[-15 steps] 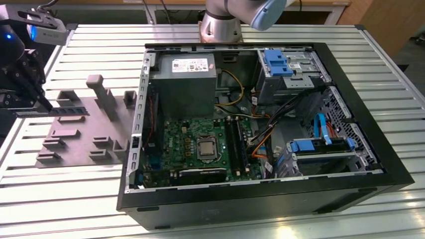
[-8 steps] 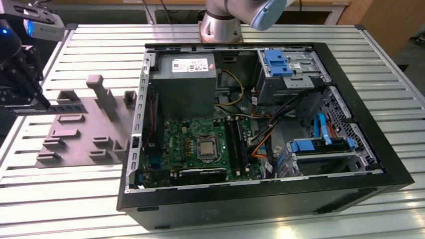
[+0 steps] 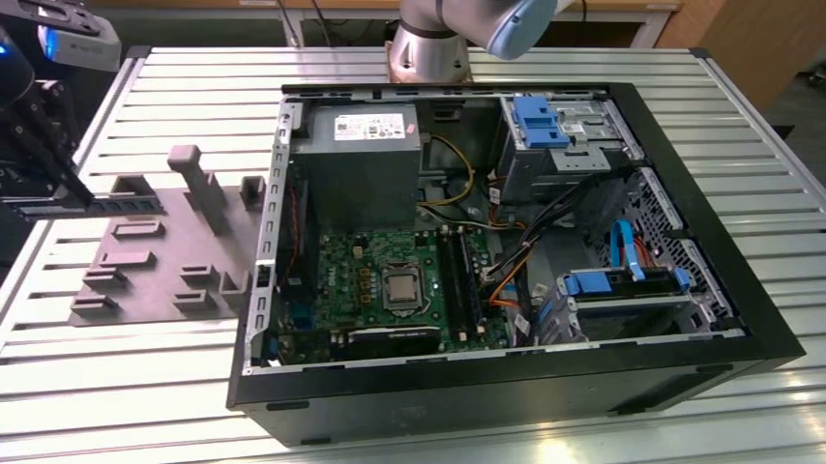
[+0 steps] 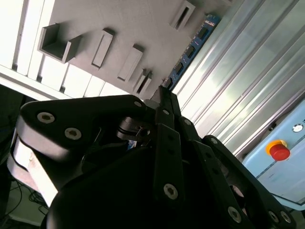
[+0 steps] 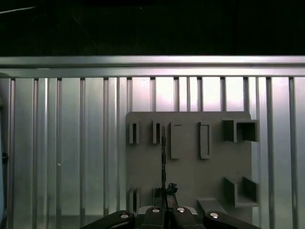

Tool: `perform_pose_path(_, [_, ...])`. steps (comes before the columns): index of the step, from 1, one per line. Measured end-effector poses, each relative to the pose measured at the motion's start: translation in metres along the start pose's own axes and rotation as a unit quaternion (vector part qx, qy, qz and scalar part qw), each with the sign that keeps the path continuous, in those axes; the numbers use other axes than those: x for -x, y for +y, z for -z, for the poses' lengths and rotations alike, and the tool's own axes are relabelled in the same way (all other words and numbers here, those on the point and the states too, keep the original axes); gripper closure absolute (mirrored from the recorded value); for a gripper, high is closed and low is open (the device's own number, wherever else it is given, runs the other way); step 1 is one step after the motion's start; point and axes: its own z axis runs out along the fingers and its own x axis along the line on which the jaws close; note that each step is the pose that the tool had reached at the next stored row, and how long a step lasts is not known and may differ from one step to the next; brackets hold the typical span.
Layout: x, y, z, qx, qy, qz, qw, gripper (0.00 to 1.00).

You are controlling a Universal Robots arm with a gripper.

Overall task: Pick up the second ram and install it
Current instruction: 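Pick up the second ram and move it above second insertion slot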

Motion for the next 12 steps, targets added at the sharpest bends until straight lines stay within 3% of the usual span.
perform_pose_path(12, [0.0002, 0.0003, 0.0124, 0.0, 0.0, 0.0, 1.0, 0.89])
